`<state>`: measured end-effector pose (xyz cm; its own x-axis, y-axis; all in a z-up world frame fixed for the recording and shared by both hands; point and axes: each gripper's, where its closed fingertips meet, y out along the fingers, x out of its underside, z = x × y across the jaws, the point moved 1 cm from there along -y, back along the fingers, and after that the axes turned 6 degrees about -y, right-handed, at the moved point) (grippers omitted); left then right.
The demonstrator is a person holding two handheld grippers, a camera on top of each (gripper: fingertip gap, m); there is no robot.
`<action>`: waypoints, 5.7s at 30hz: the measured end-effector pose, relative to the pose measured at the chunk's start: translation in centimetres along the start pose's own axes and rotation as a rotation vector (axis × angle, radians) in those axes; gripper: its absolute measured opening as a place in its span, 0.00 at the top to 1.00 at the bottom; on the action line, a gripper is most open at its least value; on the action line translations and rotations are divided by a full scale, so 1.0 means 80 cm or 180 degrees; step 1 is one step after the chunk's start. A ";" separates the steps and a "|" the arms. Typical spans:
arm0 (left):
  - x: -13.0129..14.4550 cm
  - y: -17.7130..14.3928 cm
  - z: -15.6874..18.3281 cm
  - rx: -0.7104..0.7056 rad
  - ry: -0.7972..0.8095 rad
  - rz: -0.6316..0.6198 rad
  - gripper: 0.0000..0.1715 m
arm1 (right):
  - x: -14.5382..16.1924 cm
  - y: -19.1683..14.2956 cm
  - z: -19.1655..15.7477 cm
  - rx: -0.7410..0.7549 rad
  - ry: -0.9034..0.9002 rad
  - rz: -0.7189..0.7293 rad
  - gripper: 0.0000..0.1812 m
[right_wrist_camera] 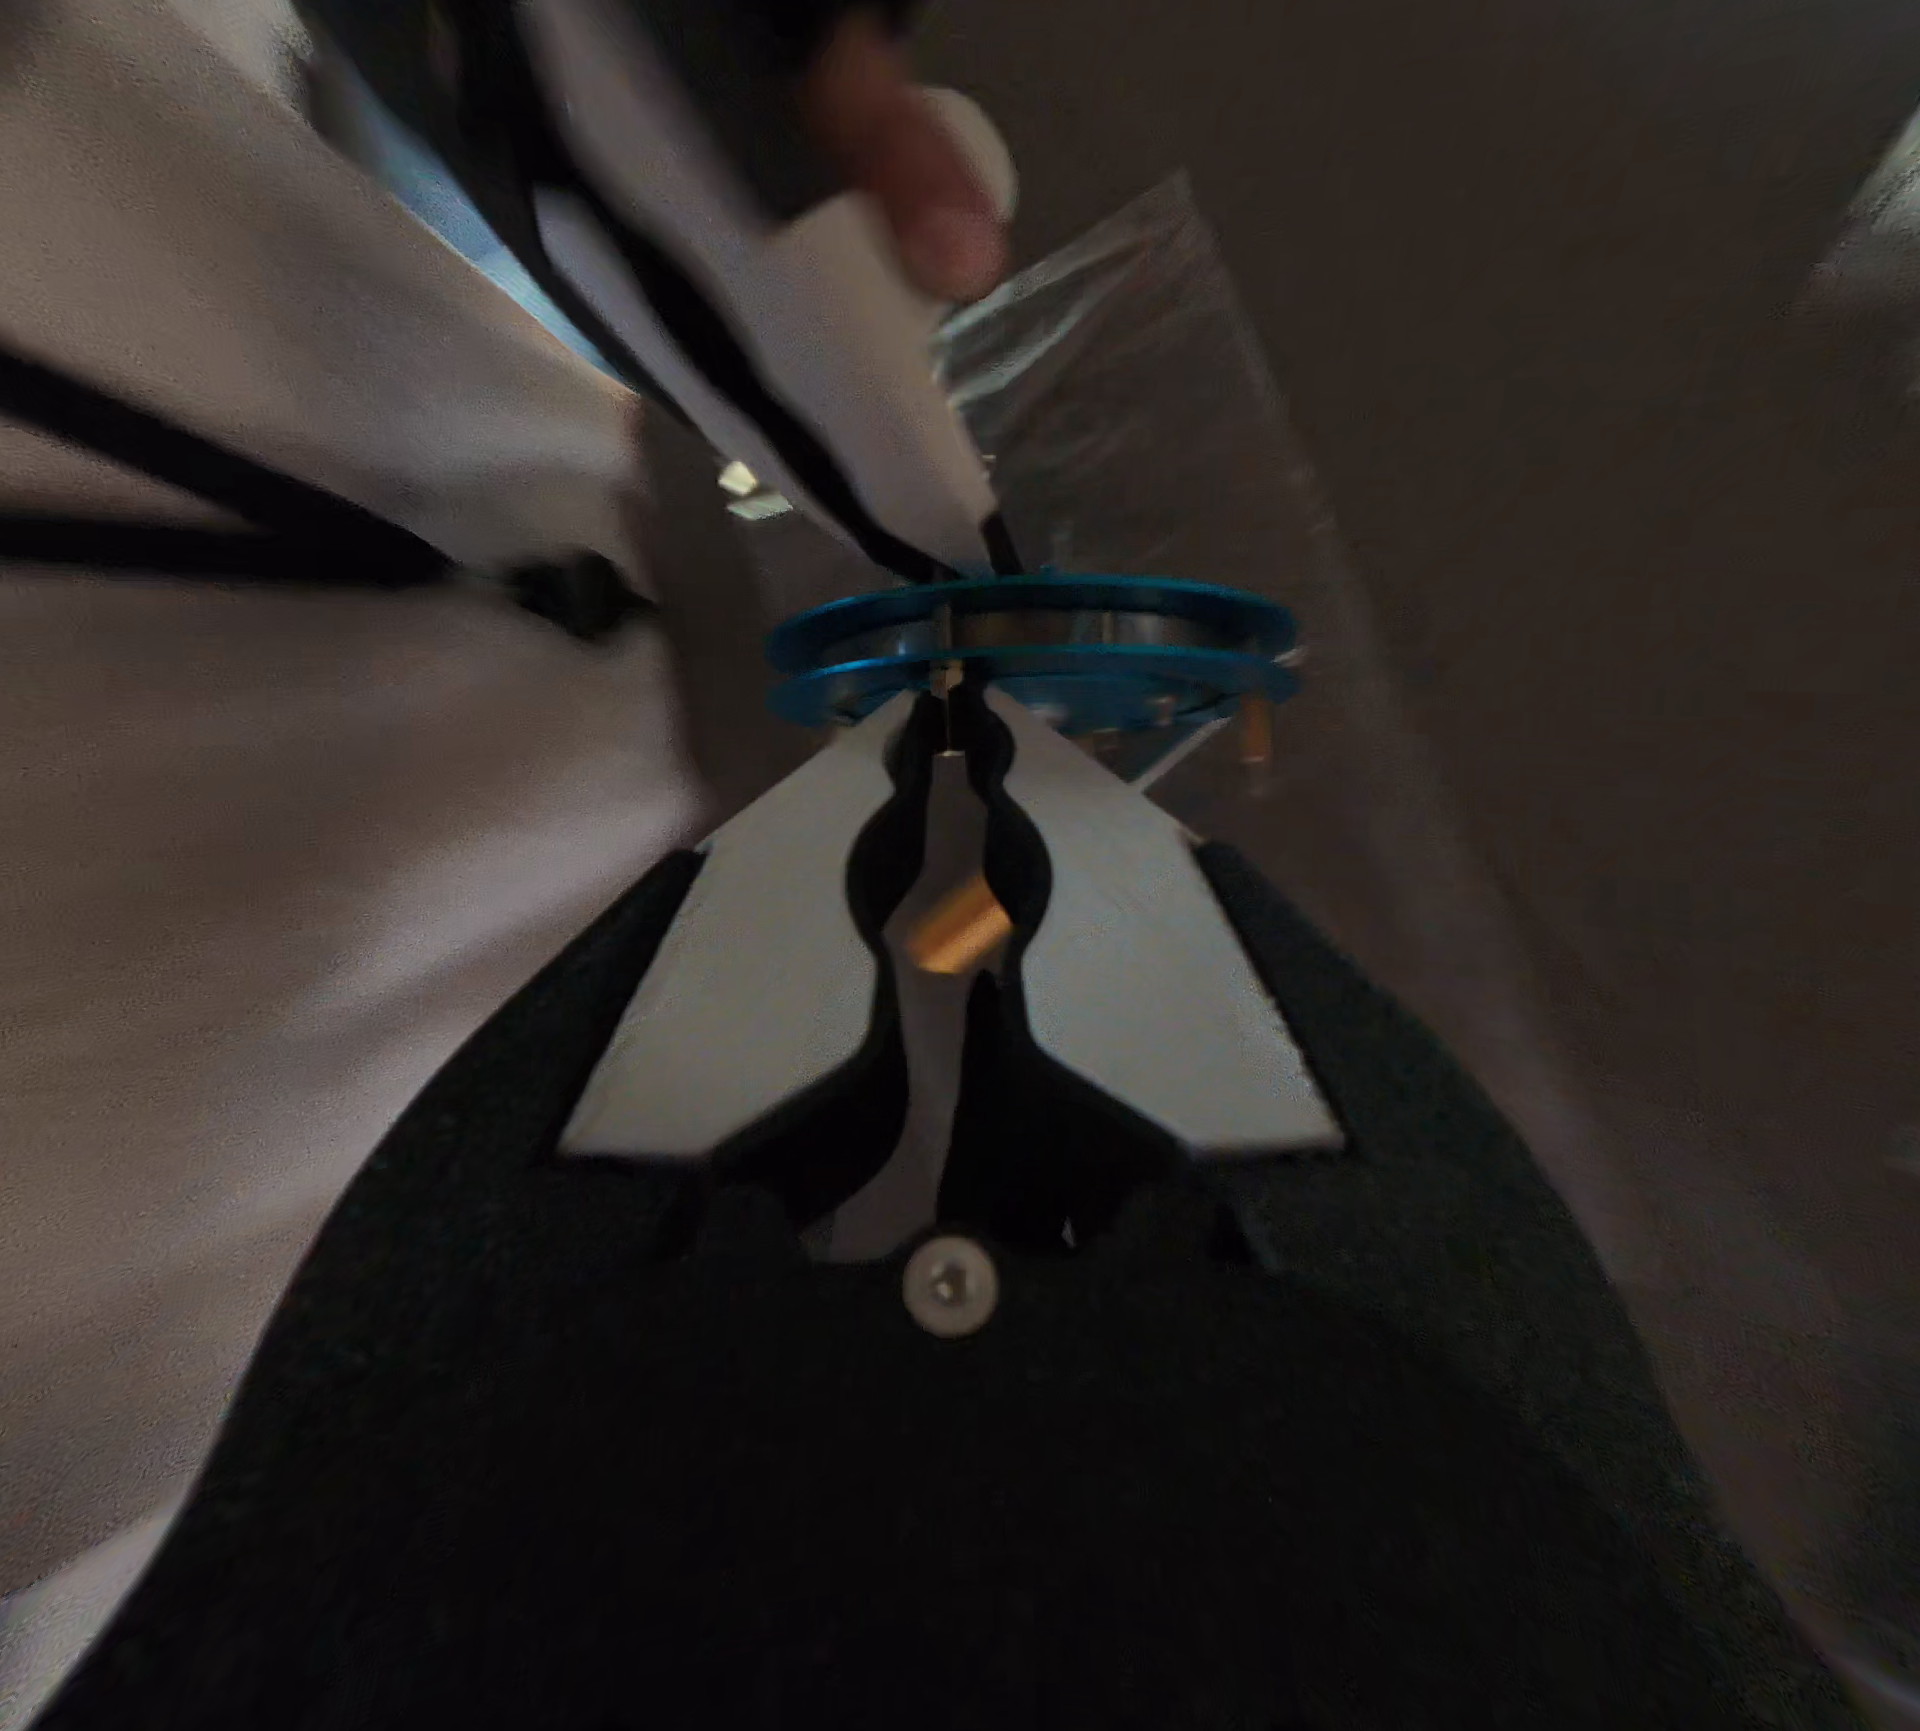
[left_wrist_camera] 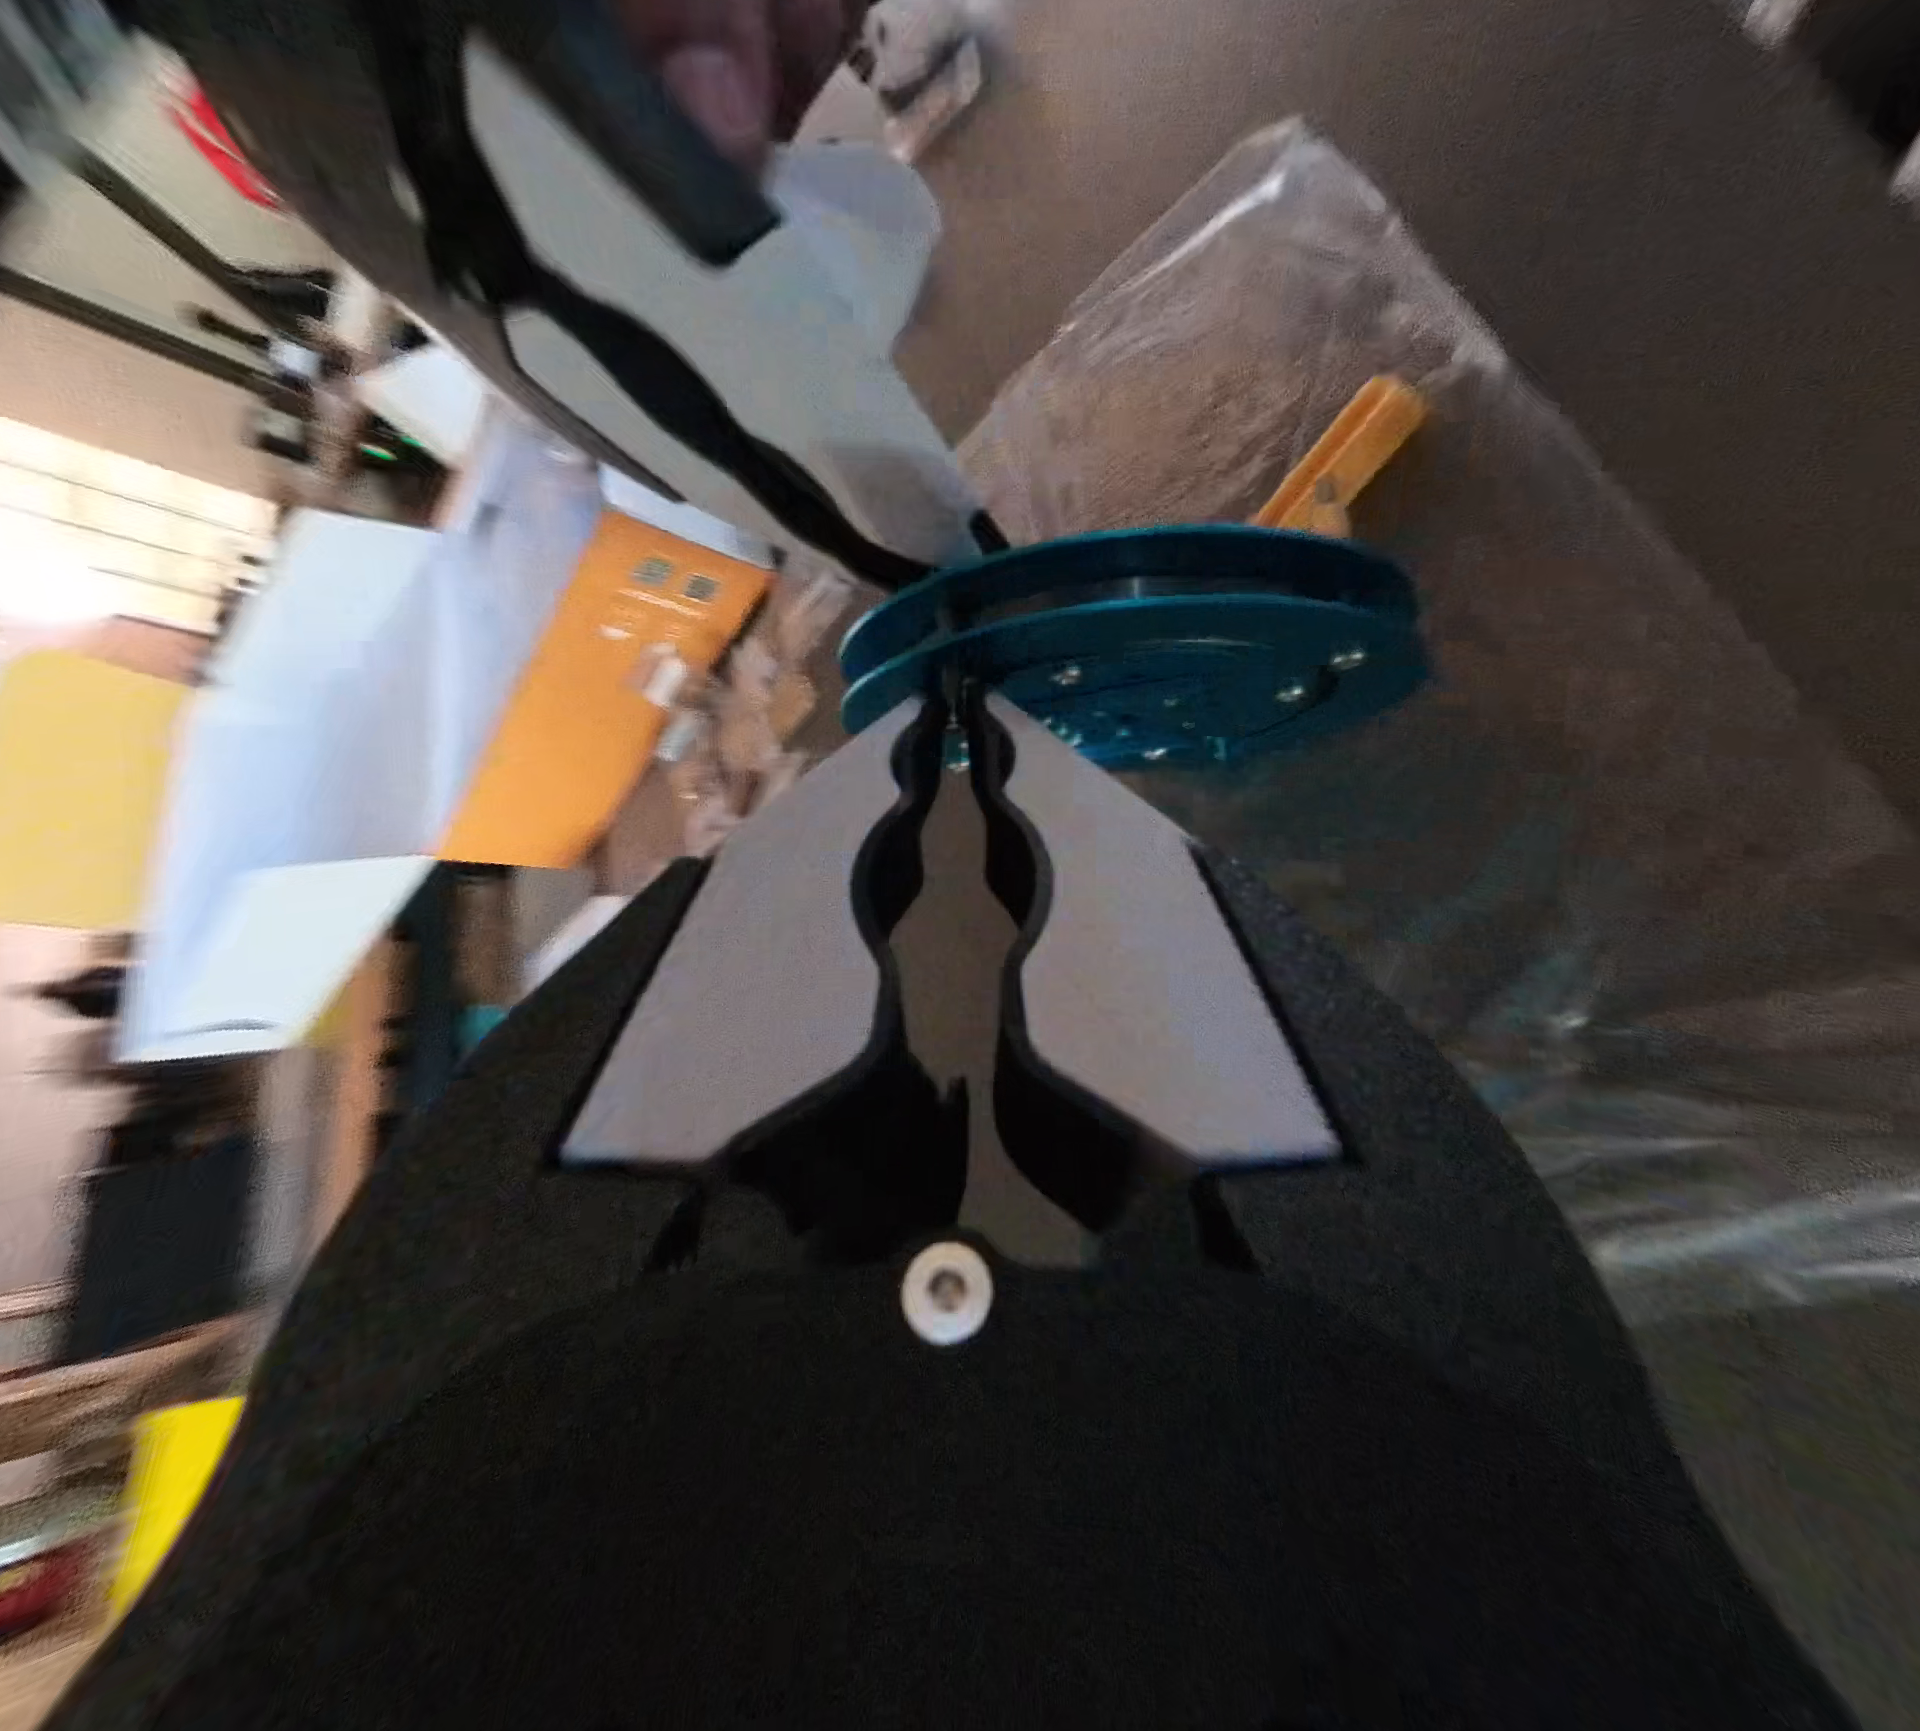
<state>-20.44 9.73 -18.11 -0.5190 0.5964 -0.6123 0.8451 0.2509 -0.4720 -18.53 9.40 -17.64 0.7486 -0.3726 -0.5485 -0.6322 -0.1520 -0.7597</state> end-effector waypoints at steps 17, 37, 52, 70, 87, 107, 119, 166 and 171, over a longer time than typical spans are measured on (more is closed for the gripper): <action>0.000 0.002 -0.005 -0.0797 0.1154 -0.0153 0.98 | 0.001 -0.002 -0.006 -0.0855 0.1218 0.0278 0.98; -0.006 0.000 -0.005 0.0114 -0.0391 0.0120 0.98 | 0.001 -0.004 -0.007 -0.0111 0.0144 0.0488 0.96; 0.006 -0.027 0.004 0.3183 -0.3362 -0.0130 0.98 | 0.003 -0.015 -0.008 0.2579 -0.2935 0.1028 0.83; -0.004 0.004 -0.017 0.2778 -0.3398 -0.0475 0.98 | -0.005 -0.014 0.024 0.3123 -0.2930 -0.0056 0.98; -0.014 0.004 -0.012 0.1088 -0.1798 -0.0555 0.98 | 0.007 -0.014 0.007 0.0711 -0.1084 0.0387 0.94; -0.008 0.021 -0.020 -0.0781 0.0963 -0.0408 0.98 | 0.015 -0.015 0.002 -0.1844 0.1309 0.0545 0.98; -0.006 0.011 -0.005 0.1870 -0.2697 -0.0770 0.98 | 0.011 -0.004 0.018 0.1631 -0.1796 -0.0197 0.98; 0.009 0.007 -0.024 0.0735 -0.1338 -0.0635 0.98 | 0.003 -0.013 0.014 0.0967 -0.1259 0.0175 0.93; 0.017 -0.001 -0.016 0.1215 -0.2300 -0.0618 0.98 | -0.008 -0.001 0.025 0.1708 -0.1830 -0.0163 0.97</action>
<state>-21.07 11.51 -18.06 -0.7149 -0.0985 -0.6923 0.6985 -0.0542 -0.7136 -18.59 11.47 -17.93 0.8526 0.1773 -0.4916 -0.5210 0.3611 -0.7734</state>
